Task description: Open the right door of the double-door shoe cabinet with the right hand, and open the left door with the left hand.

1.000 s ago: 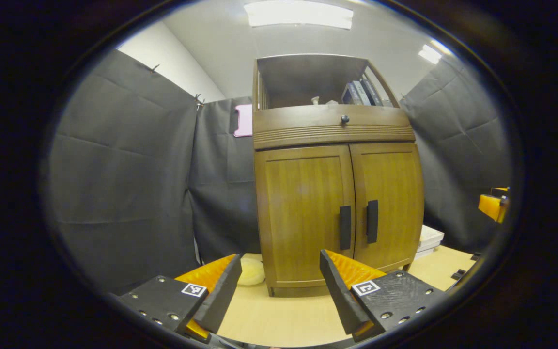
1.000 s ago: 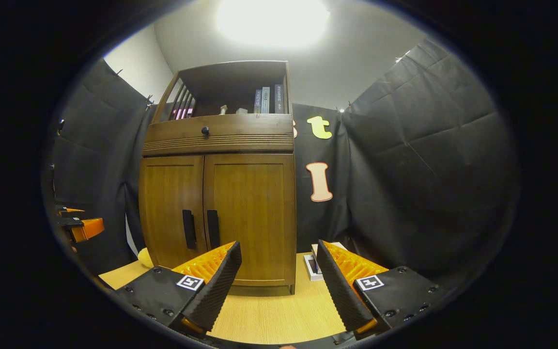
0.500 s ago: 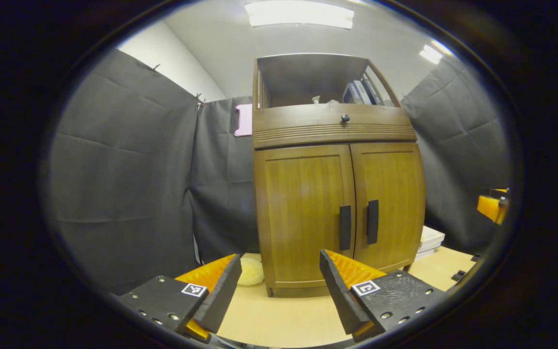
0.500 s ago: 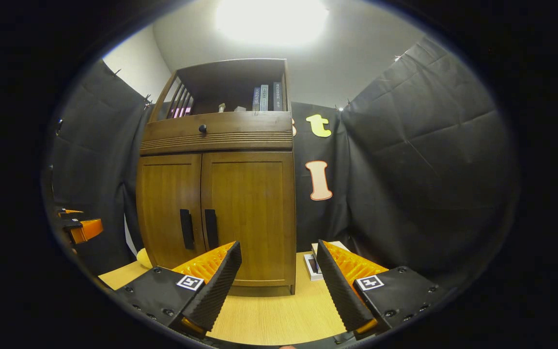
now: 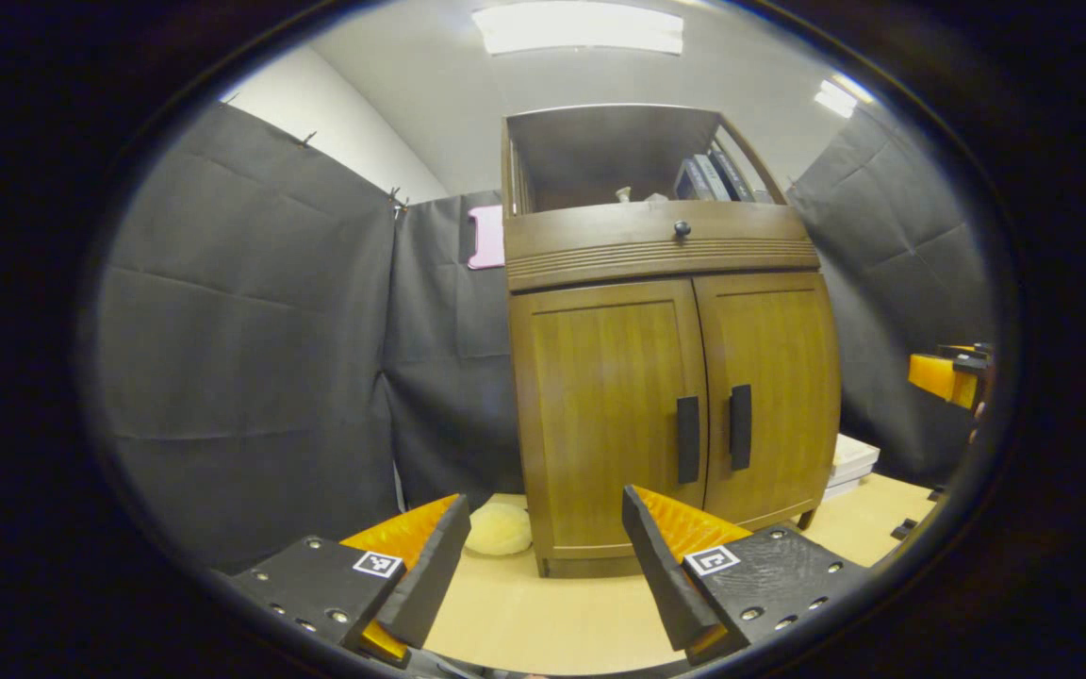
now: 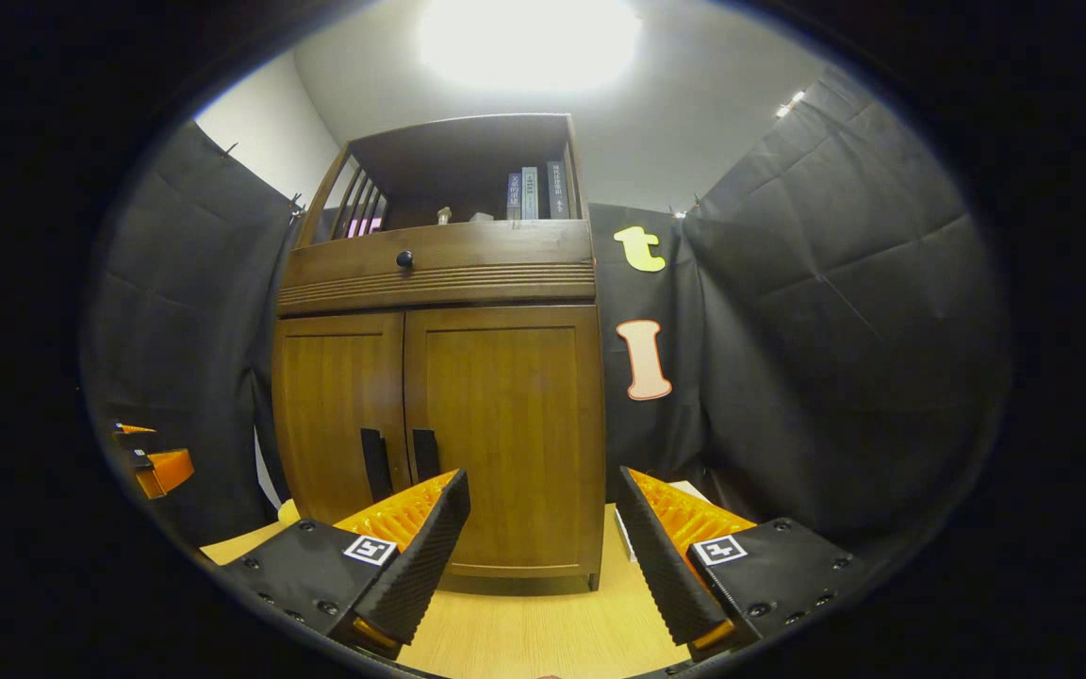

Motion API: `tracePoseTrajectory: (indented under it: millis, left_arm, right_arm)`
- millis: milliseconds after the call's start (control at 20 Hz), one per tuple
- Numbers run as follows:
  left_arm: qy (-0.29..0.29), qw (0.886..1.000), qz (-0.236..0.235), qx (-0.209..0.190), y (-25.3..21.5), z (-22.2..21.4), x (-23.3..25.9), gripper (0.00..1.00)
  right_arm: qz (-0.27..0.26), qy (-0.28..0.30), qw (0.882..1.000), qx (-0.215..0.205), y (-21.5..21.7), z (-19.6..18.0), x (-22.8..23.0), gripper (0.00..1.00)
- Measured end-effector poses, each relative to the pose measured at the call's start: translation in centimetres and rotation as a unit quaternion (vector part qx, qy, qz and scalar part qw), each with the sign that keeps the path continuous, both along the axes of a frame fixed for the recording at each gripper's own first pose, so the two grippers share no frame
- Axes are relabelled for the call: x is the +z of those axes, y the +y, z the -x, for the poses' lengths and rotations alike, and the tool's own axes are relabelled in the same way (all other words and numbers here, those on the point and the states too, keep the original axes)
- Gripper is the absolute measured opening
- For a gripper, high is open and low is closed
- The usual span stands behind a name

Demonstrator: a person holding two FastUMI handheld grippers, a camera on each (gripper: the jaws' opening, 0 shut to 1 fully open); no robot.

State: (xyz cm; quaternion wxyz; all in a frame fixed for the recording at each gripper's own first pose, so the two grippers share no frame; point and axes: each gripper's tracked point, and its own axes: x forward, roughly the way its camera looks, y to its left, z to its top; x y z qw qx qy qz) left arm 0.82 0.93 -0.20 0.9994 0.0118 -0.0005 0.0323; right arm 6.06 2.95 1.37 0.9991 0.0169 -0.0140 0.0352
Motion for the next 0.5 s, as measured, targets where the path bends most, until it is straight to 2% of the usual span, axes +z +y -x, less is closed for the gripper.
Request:
tracePoseTrajectory:
  millis: [500]
  left_arm:
    - [0.003,0.999,-0.002,0.054,1.3,-0.2,-0.4,0.92]
  right_arm:
    - [-0.02,0.027,0.998,0.057,5.6,-6.8,-1.5,0.98]
